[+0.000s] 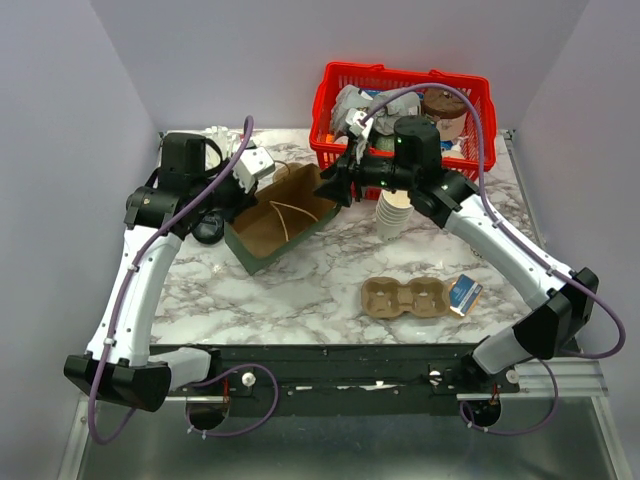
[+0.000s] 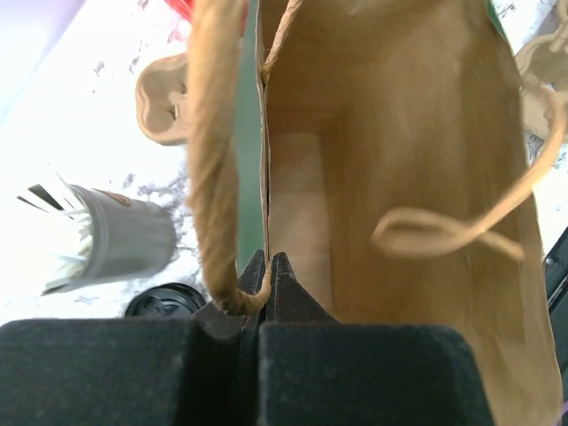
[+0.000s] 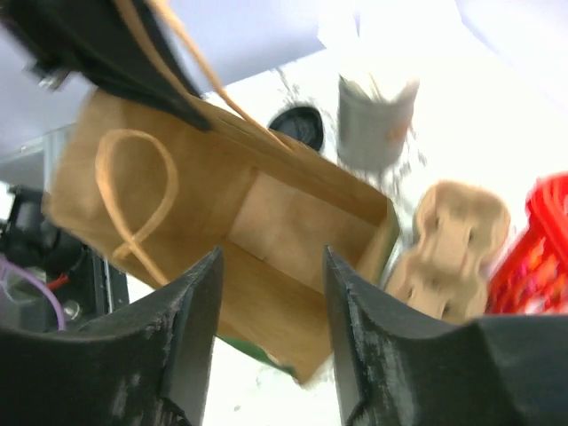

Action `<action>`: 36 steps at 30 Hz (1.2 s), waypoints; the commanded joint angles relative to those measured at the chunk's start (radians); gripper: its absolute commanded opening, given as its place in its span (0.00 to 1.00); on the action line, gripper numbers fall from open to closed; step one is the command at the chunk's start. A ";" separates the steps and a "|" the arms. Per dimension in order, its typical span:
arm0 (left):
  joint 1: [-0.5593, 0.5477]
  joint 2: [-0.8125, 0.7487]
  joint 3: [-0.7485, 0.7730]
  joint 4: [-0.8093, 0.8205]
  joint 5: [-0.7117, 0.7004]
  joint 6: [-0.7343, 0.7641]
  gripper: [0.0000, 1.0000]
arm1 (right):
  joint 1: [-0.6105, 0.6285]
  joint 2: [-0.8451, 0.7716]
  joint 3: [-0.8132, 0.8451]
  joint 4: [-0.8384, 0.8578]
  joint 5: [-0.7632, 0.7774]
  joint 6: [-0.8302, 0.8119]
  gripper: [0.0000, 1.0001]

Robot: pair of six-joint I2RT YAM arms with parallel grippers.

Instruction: Pack the takeout coffee

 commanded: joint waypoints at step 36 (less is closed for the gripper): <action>-0.033 -0.102 -0.045 -0.153 0.118 0.146 0.00 | -0.104 -0.212 -0.657 -0.644 0.205 -1.179 0.63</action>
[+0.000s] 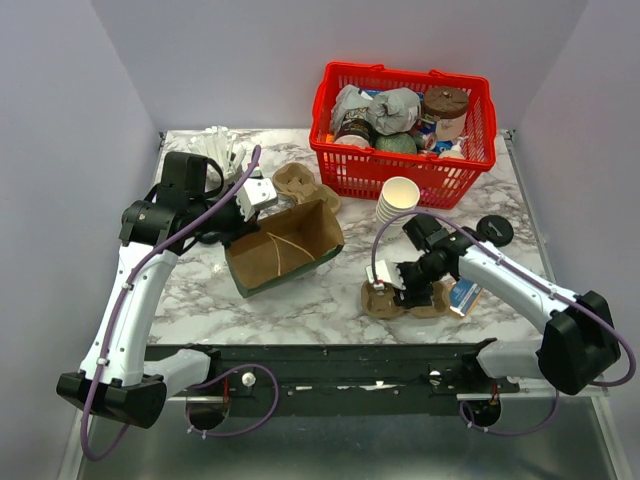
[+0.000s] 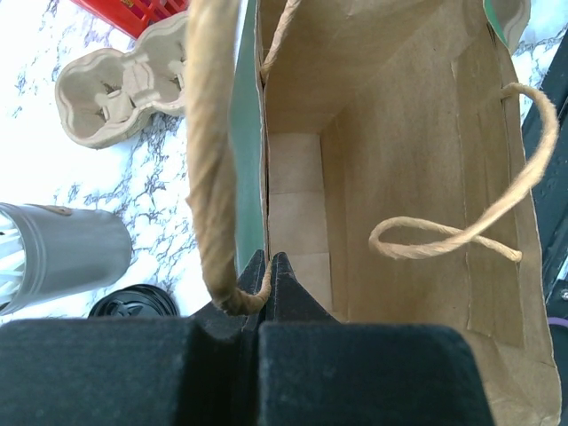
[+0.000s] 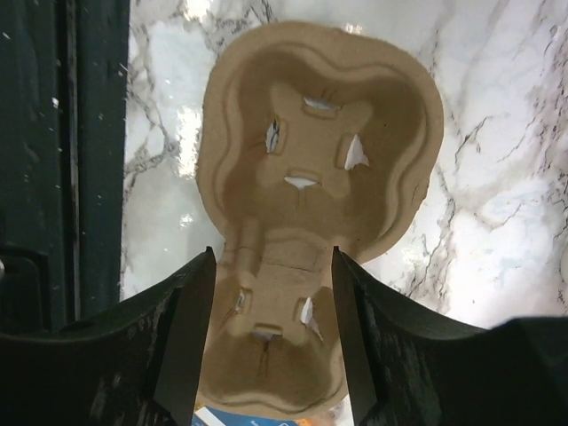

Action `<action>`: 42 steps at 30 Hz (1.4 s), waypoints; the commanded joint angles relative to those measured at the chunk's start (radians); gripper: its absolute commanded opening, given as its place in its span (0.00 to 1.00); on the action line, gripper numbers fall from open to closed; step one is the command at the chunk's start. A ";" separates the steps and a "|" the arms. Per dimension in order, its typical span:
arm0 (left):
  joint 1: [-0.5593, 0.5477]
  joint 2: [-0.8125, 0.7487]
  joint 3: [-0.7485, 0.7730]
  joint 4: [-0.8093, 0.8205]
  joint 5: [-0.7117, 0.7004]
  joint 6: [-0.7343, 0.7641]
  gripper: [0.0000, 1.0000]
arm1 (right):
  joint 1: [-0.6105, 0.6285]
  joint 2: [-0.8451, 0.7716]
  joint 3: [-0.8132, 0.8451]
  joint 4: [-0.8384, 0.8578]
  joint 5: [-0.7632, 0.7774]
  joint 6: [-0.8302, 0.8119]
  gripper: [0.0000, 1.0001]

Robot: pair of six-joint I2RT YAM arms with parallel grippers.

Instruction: Pack the takeout coffee

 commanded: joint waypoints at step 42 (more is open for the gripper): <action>-0.003 -0.008 -0.056 0.069 0.048 -0.054 0.00 | 0.000 0.039 -0.081 0.147 0.143 0.187 0.60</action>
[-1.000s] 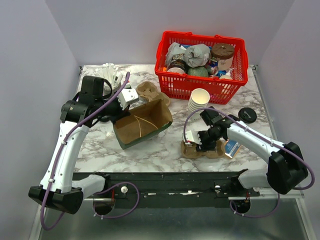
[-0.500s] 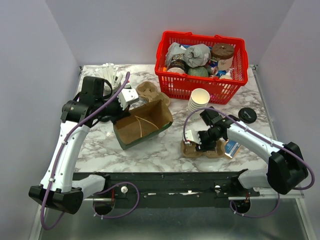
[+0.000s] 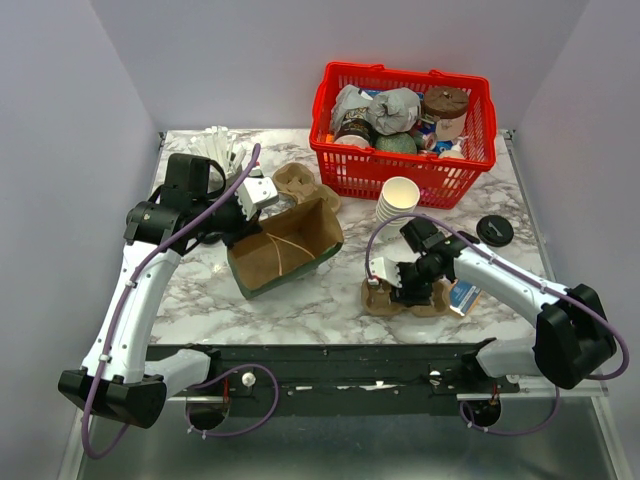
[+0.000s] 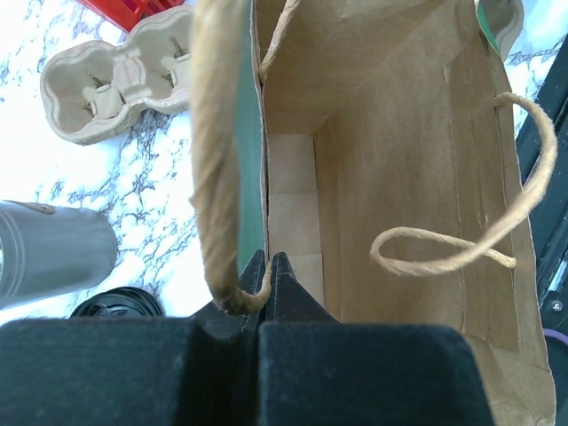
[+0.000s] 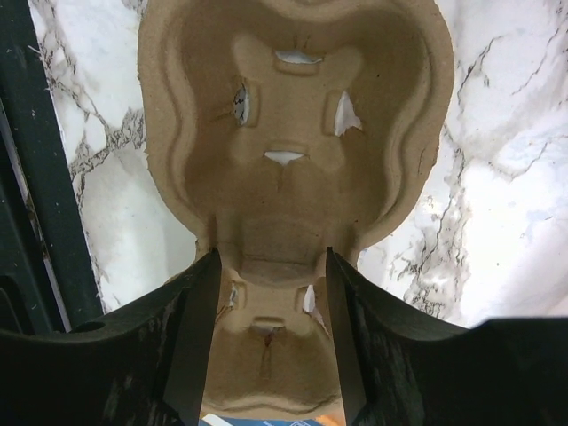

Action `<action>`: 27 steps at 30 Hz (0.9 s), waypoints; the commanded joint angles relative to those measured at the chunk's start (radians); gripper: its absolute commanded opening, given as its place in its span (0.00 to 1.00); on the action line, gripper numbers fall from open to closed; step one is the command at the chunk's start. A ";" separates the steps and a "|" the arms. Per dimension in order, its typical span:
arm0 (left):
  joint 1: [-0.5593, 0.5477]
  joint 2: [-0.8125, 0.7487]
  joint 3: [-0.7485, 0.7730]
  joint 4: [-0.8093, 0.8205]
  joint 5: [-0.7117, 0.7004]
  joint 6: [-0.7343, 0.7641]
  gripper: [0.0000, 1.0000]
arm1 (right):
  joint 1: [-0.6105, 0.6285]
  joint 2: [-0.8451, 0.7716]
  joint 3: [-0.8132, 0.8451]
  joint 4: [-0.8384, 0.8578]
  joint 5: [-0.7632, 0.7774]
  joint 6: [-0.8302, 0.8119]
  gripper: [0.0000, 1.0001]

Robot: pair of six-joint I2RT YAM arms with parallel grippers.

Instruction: Pack the takeout coffee

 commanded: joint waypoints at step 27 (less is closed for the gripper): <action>-0.003 -0.008 -0.027 0.010 0.050 0.005 0.00 | 0.016 -0.011 0.121 -0.043 -0.023 0.151 0.01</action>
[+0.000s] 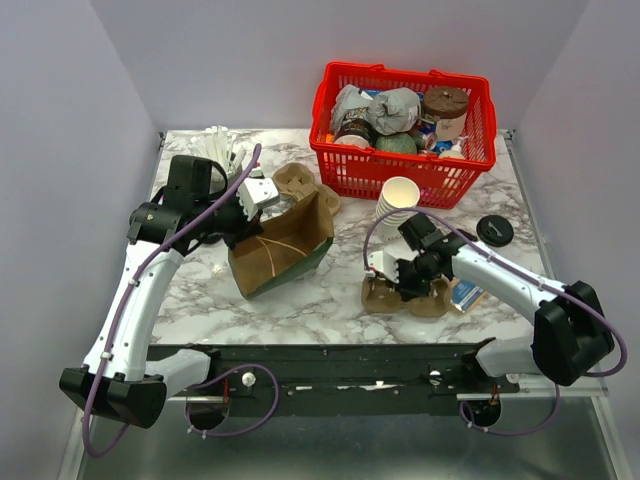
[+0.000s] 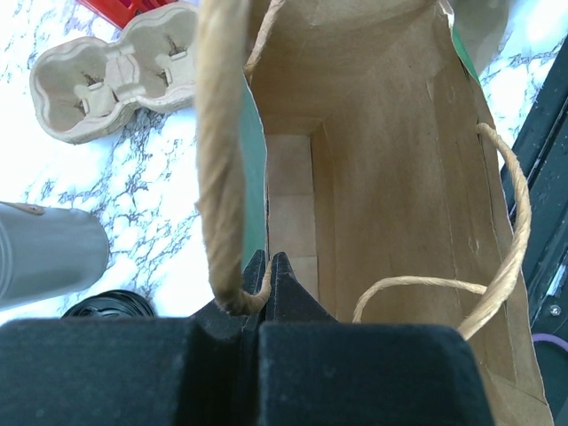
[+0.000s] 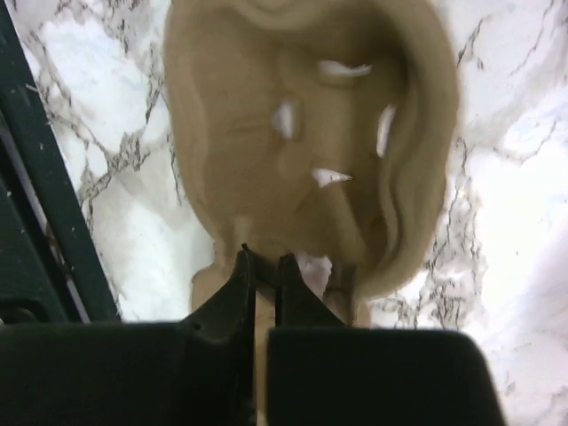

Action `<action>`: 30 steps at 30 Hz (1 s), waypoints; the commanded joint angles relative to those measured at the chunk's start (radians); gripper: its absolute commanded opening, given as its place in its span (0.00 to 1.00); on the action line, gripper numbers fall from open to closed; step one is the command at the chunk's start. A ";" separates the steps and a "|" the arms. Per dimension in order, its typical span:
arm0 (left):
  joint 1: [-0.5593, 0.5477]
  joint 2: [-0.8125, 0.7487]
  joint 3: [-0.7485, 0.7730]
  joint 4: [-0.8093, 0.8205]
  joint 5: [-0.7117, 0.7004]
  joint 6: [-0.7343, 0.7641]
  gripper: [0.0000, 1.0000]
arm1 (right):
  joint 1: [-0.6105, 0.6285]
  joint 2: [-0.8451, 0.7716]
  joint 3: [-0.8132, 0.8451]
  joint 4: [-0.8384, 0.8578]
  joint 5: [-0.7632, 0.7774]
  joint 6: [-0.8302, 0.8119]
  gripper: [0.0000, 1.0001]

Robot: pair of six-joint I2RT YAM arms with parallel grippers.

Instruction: Pack the takeout coffee

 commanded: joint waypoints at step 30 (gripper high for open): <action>-0.003 -0.048 0.014 -0.161 0.056 0.129 0.00 | 0.008 0.125 0.821 -0.695 -0.561 -0.102 0.01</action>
